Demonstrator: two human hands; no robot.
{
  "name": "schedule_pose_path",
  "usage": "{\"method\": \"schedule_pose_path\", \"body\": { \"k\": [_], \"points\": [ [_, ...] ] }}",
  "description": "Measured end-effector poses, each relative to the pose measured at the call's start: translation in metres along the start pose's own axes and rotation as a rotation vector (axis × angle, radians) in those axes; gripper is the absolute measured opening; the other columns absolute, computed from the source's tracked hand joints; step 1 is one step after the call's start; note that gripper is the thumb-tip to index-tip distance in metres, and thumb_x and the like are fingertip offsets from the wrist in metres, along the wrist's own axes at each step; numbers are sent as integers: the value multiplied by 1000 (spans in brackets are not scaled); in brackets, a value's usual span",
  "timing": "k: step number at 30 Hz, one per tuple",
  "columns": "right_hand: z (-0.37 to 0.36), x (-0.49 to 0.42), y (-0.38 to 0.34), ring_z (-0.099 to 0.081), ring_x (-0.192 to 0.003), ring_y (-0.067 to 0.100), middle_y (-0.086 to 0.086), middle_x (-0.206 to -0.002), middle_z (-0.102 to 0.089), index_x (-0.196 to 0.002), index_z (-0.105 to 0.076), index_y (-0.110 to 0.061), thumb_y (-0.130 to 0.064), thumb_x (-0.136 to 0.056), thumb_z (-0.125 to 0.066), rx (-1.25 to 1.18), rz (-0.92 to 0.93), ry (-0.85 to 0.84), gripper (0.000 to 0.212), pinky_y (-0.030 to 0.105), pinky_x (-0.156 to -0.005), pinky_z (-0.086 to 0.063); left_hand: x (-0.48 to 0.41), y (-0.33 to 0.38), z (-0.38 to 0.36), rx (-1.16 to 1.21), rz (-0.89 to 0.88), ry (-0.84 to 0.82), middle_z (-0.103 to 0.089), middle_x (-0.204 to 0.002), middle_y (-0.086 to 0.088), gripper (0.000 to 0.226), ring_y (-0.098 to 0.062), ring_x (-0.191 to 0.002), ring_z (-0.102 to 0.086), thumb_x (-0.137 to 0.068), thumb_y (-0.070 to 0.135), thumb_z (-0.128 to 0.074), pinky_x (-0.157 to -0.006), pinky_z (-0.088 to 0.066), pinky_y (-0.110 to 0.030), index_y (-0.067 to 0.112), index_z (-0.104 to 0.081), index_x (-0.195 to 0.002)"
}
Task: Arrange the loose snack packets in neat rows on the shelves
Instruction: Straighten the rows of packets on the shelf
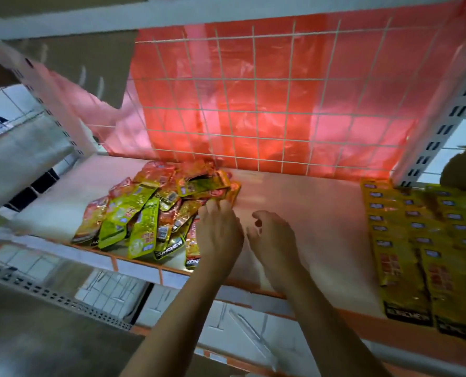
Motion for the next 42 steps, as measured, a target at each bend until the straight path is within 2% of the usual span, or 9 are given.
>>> {"method": "schedule_pose_path", "body": {
  "k": [3,5,12,18,23,28,33,36,42],
  "points": [
    [-26,-13,-14,-59,-91,31,11,-92,-66,-94,-68,-11,-22,-90,-54,46,-32,-72,18,32,-70,-42,-1,-33,1,-60,69,-54,-57,-110,-8,12,-27,-107,-56,-95,16,-45,-79,-49,-35,15,-50,-106],
    [-39,-20,-22,-53,-78,33,11,-76,-56,-72,-56,-11,-22,-88,-51,57,-67,-104,20,31,-60,-30,0,-51,0,-70,103,-87,-61,-109,-9,11,-29,-106,-61,-95,19,-46,-78,-51,-38,14,-51,-104],
    [-63,-42,-34,-64,-85,28,7,-92,-68,-94,-70,-13,-38,-88,-58,59,-200,-113,28,28,-62,-39,3,-69,-4,-80,125,-138,-61,-109,-8,47,-29,-102,-64,-88,57,-55,-71,-46,-33,14,-54,-106],
    [-64,-48,-30,-67,-82,22,2,-89,-71,-93,-73,-17,-21,-84,-59,-69,-265,-111,17,34,-73,-56,1,-66,-10,-120,77,-147,-56,-109,-12,51,-28,-103,-59,-88,61,-52,-75,-50,-34,18,-51,-115],
    [-65,-46,-24,-67,-72,20,1,-81,-68,-88,-68,-17,-22,-83,-57,-222,-249,-103,14,40,-70,-59,0,-61,-9,-47,49,-129,-53,-108,-12,51,-28,-104,-56,-87,58,-57,-77,-51,-35,20,-44,-118],
    [-58,-46,-15,-61,-82,18,-5,-81,-59,-86,-57,-20,-20,-86,-53,-384,-246,-46,4,37,-73,-55,-5,-58,-7,13,52,-66,-54,-103,-9,54,-25,-102,-54,-82,58,-63,-79,-48,-32,14,-43,-107],
    [-38,-50,-6,-56,-79,17,-1,-87,-56,-96,-48,-17,-17,-96,-45,-460,-235,100,3,31,-66,-47,-15,-54,-9,101,21,25,-55,-88,-5,45,-21,-86,-55,-94,56,-42,-74,-43,-29,12,-54,-96],
    [-20,-50,10,-50,-66,8,-1,-85,-53,-97,-45,-16,-19,-98,-46,-464,-271,190,4,23,-52,-35,-19,-53,-19,9,-4,28,-59,-100,-6,32,-21,-94,-53,-99,38,-39,-79,-40,-29,13,-58,-102],
    [-2,-45,40,-54,-67,3,-7,-81,-53,-101,-46,-16,-23,-98,-47,-534,-358,221,7,17,-47,-37,-12,-35,-27,-173,-67,70,-57,-95,-1,39,-16,-84,-38,-96,48,-41,-74,-39,-29,20,-68,-92]
  ]
}}
Point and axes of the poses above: each hand's wrist, its own x-axis away from the middle knuckle, its own z-axis out of the back of the hand, y = z × x, the point moved 7 cm from there along -x, towards the middle knuckle
